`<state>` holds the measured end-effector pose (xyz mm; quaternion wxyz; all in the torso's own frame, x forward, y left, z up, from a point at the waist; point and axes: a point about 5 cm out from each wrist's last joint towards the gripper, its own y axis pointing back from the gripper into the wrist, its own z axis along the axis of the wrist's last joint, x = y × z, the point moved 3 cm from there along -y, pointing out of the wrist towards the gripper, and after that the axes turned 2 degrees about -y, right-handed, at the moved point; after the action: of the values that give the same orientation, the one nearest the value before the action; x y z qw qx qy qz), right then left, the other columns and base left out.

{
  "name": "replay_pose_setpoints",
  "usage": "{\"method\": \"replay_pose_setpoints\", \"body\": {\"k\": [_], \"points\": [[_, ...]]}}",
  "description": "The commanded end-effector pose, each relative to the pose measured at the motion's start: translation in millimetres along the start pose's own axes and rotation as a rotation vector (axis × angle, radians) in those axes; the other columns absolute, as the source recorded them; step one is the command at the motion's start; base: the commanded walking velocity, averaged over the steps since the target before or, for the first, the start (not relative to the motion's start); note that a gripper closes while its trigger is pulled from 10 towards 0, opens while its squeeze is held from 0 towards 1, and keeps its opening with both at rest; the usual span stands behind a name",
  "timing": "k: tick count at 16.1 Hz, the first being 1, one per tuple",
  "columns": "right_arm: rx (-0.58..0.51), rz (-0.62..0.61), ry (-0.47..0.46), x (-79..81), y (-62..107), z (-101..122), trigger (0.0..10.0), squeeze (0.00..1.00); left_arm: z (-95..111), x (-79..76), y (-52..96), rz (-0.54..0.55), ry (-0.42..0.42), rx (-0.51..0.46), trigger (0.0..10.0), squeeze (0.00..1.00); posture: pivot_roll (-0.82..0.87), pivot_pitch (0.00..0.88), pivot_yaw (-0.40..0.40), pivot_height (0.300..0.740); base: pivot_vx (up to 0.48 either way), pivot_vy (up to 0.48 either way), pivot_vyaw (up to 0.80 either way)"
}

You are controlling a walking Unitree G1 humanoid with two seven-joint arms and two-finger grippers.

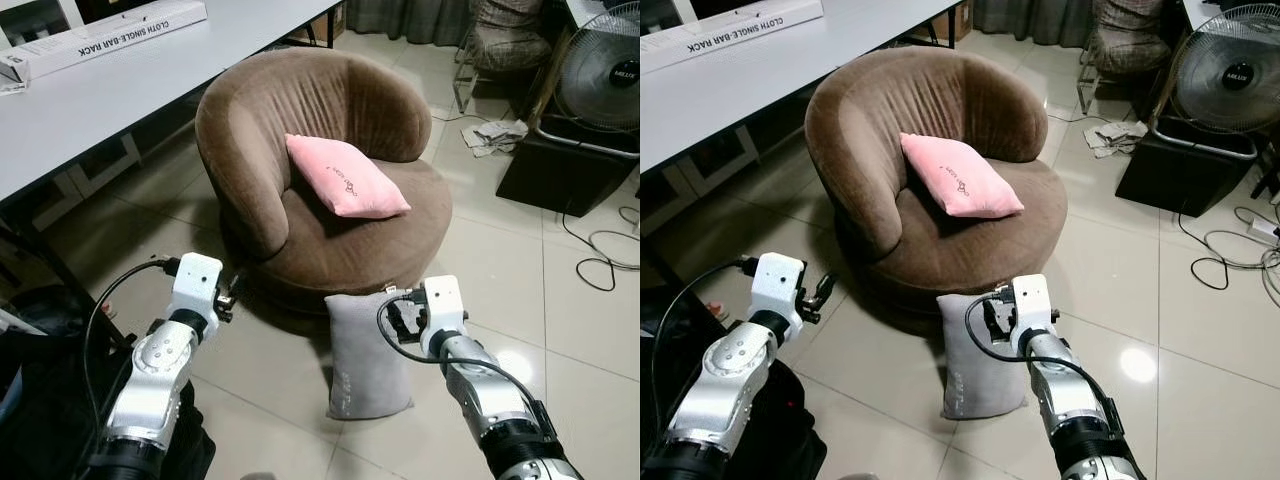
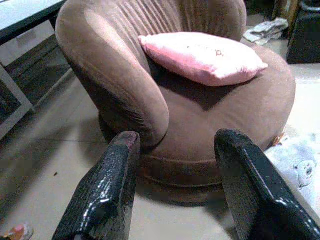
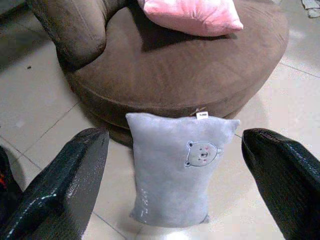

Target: Move the pillow to the sofa from floor

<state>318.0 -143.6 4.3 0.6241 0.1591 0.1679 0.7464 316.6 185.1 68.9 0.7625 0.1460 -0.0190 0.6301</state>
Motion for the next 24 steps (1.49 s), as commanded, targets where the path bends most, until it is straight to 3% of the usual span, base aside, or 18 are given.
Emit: {"method": "replay_pose_setpoints", "body": {"k": [1, 6, 14, 20, 22, 24], "points": [[0.006, 0.011, 0.026, 1.1, -0.2, -2.0, 10.0, 0.0, 0.7, -0.3, 1.7, 0.002, -0.002, -0.001, 10.0, 0.0, 0.17, 0.0, -0.019, 0.74, 0.0, 0.0, 0.0], [0.018, 0.006, 0.033, -3.6, 0.5, -11.2, 10.0, 0.0, 3.4, -7.6, 1.0, -0.027, -0.007, -0.008, 10.0, 0.0, 0.16, 0.0, -0.017, 0.74, 0.253, 0.0, 0.38], [0.054, -0.017, 0.004, -9.9, -2.4, -23.0, 10.0, 0.0, 5.0, -6.9, 0.2, -0.033, -0.01, -0.01, 10.0, 0.0, 0.15, 0.0, -0.005, 0.74, 0.264, 0.0, 0.0], [0.144, -0.03, -0.021, -17.8, 2.4, -50.7, 10.0, 0.0, 5.9, -6.3, -0.2, -0.028, -0.016, -0.013, 10.0, 0.0, 0.16, 0.0, -0.027, 0.74, 0.265, 0.0, 0.0], [0.214, -0.046, -0.038, -24.9, 12.1, -73.2, 10.0, 0.0, 3.3, -5.6, 2.3, -0.021, -0.006, -0.009, 10.0, 0.0, 0.15, 0.0, -0.028, 0.74, 0.264, 0.0, -0.77], [0.24, -0.061, -0.035, -32.0, 17.5, -81.1, 10.0, 0.0, 1.6, -6.8, 3.7, -0.024, -0.007, -0.005, 10.0, 0.0, 0.15, 0.0, -0.026, 0.74, 0.264, 0.0, -0.74]]}}
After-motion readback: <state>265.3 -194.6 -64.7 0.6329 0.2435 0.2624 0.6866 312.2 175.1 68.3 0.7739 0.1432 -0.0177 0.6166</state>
